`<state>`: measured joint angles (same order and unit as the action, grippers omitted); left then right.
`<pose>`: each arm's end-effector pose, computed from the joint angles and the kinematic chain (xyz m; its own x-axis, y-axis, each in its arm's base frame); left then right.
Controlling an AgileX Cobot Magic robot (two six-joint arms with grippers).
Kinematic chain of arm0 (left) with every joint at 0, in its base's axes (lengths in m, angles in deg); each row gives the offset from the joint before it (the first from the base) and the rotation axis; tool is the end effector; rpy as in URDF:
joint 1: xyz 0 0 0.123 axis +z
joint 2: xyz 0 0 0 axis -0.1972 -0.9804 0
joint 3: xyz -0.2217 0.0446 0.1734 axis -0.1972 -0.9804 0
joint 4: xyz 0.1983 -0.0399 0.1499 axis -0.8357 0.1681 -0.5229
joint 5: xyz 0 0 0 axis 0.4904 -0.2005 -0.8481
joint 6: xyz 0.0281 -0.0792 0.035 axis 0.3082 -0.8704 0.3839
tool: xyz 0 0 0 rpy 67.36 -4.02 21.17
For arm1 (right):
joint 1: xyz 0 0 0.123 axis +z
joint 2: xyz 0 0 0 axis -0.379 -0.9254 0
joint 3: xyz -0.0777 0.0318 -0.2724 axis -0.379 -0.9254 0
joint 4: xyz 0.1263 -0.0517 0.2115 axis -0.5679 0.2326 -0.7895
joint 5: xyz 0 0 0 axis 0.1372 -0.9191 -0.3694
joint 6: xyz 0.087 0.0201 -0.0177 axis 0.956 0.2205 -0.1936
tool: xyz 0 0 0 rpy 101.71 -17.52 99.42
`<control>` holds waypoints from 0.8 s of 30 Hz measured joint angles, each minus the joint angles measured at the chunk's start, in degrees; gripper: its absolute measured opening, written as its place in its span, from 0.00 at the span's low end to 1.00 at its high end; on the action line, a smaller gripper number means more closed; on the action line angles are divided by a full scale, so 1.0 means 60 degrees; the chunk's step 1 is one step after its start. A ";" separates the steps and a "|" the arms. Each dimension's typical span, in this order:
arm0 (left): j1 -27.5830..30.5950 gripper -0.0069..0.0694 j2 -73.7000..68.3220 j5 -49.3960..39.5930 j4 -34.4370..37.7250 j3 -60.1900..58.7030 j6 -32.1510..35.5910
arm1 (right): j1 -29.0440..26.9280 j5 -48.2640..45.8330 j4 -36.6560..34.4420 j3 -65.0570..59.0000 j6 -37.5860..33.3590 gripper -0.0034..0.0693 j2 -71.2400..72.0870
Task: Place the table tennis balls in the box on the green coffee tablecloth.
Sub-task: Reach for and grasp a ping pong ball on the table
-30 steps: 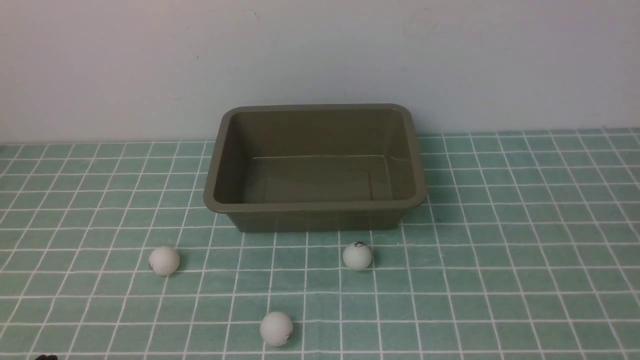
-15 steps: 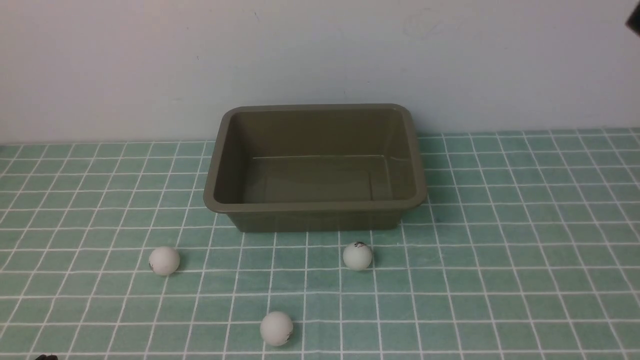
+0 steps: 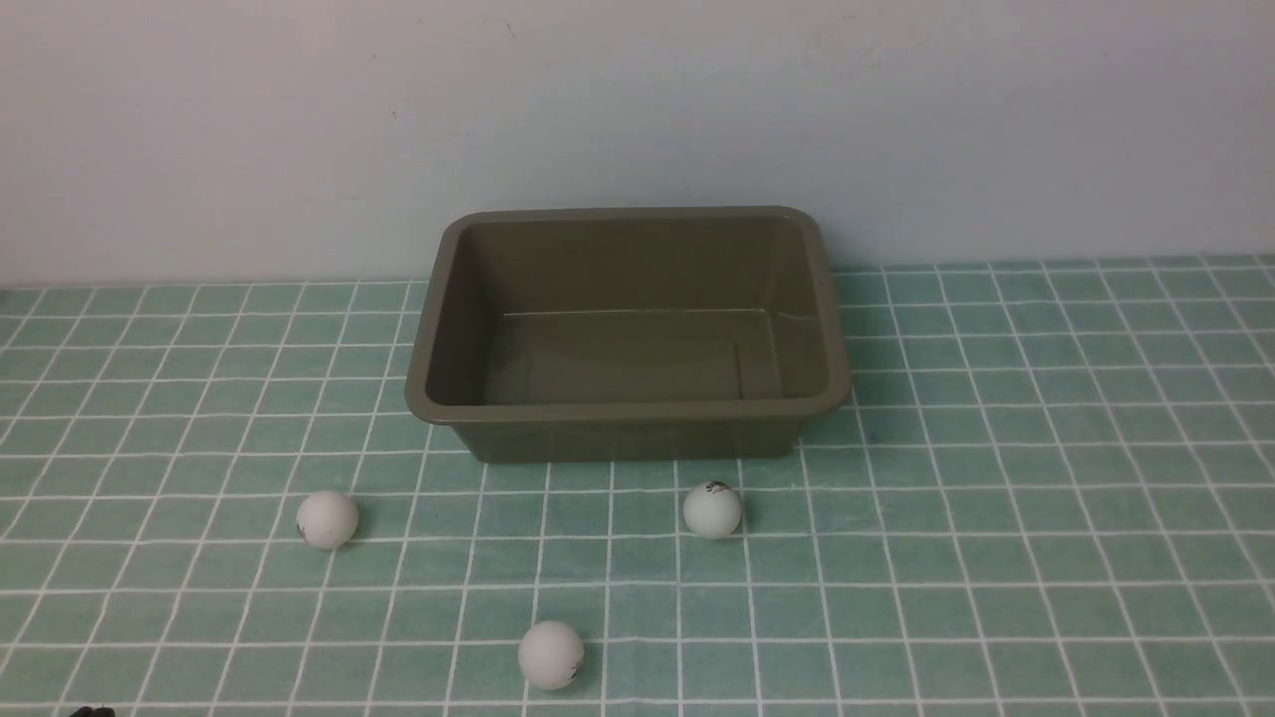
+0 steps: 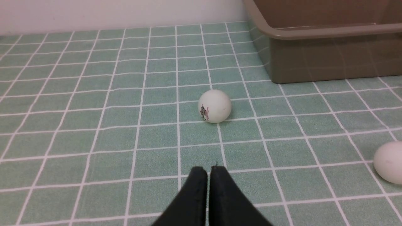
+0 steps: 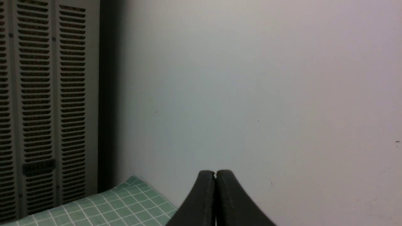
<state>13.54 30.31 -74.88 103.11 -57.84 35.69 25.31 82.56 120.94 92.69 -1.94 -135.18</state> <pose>0.0527 -0.0091 0.1715 -0.2933 -0.0249 -0.9557 0.0743 0.9960 -0.0487 0.1971 0.0298 0.4561 0.1900 0.0105 -0.9817 -0.2606 0.9646 -0.0401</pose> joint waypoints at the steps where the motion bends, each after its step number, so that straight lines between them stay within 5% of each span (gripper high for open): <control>1: 0.0000 0.09 0.0000 0.0000 0.0000 0.0000 0.0000 | 0.0000 -0.0992 -0.0003 0.0093 -0.0134 0.03 -0.0087; 5: 0.0000 0.09 0.0000 0.0000 0.0000 0.0000 0.0000 | 0.0000 -0.4303 -0.0457 0.0254 -0.1131 0.03 -0.0380; 9: 0.0000 0.09 0.0000 0.0000 0.0000 0.0000 0.0000 | 0.0000 -0.7031 -0.2571 0.0265 -0.3421 0.03 -0.0510; 12: 0.0000 0.09 0.0000 0.0000 0.0000 0.0000 0.0000 | 0.0000 -0.8170 -0.5090 0.0273 -0.5835 0.03 -0.0619; 13: 0.0000 0.09 0.0000 0.0000 0.0000 0.0000 0.0000 | 0.0000 -0.8643 -0.6877 0.0273 -0.7488 0.03 -0.0752; 14: 0.0000 0.09 0.0000 0.0000 0.0000 0.0000 0.0000 | 0.0000 -0.8735 -0.7110 0.0273 -0.7924 0.03 -0.0798; 17: 0.0000 0.09 0.0000 0.0000 0.0000 0.0000 0.0000 | 0.0050 -0.9191 -1.1735 0.0273 -1.2016 0.03 -0.1306; 24: 0.0000 0.09 0.0000 0.0000 0.0000 0.0000 0.0000 | 0.1500 -0.9303 -1.6857 0.0292 -1.7295 0.03 -0.2607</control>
<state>13.54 30.31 -74.88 103.11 -57.84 35.69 34.31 26.74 19.80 94.44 -105.71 -150.82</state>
